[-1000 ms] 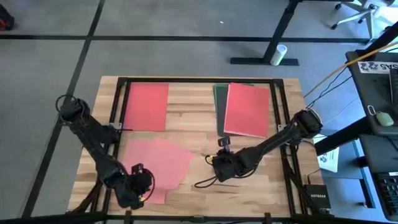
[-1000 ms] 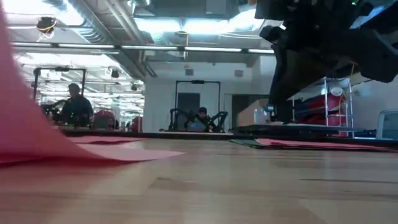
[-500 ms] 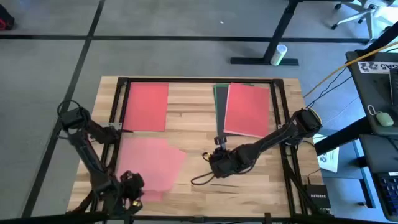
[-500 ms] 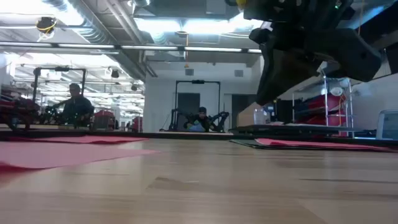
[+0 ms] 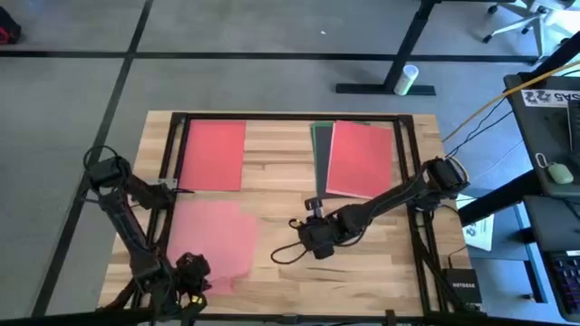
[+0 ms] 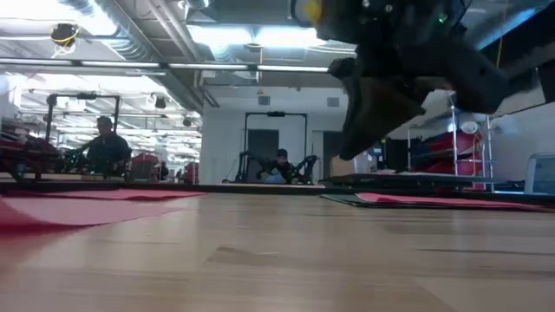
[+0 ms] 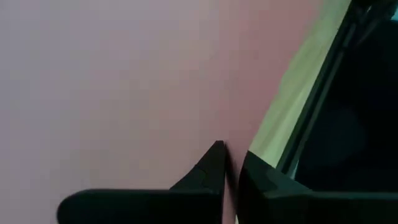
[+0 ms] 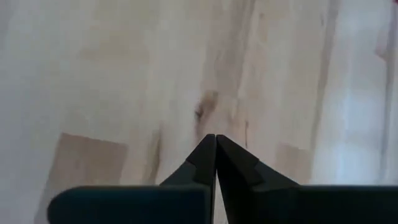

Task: Organize paper
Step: Stack the pink paper on top of the pink paper

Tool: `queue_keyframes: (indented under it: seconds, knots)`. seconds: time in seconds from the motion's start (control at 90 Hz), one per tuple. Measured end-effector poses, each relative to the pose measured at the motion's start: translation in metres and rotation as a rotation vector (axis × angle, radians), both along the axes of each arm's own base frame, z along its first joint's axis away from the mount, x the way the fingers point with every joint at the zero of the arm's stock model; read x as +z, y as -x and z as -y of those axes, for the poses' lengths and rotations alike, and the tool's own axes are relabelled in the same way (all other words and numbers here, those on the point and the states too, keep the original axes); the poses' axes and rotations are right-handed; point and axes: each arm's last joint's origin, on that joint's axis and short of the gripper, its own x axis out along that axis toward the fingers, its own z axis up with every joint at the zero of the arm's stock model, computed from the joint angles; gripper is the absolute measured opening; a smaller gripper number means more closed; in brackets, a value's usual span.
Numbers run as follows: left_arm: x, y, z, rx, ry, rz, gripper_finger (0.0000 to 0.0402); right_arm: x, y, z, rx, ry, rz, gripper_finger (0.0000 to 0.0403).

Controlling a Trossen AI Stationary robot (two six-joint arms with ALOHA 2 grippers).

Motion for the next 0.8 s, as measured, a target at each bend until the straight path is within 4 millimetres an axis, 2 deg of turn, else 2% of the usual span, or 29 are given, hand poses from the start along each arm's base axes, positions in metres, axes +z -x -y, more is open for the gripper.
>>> queue_keyframes:
  seconds: [0.367,0.656,0.8]
  knots:
    - [-0.001,0.002,-0.005,0.064,-0.017,-0.042,0.0,0.0,0.0,0.0,0.001,0.0,0.002,0.0]
    - [0.03,-0.004,-0.011,0.102,-0.159,-0.107,0.0,0.0,0.0,0.0,0.002,0.0,0.002,0.0]
    - [0.034,0.0,-0.011,0.147,-0.154,-0.12,0.0,0.0,0.0,0.0,0.005,0.002,0.0,0.0]
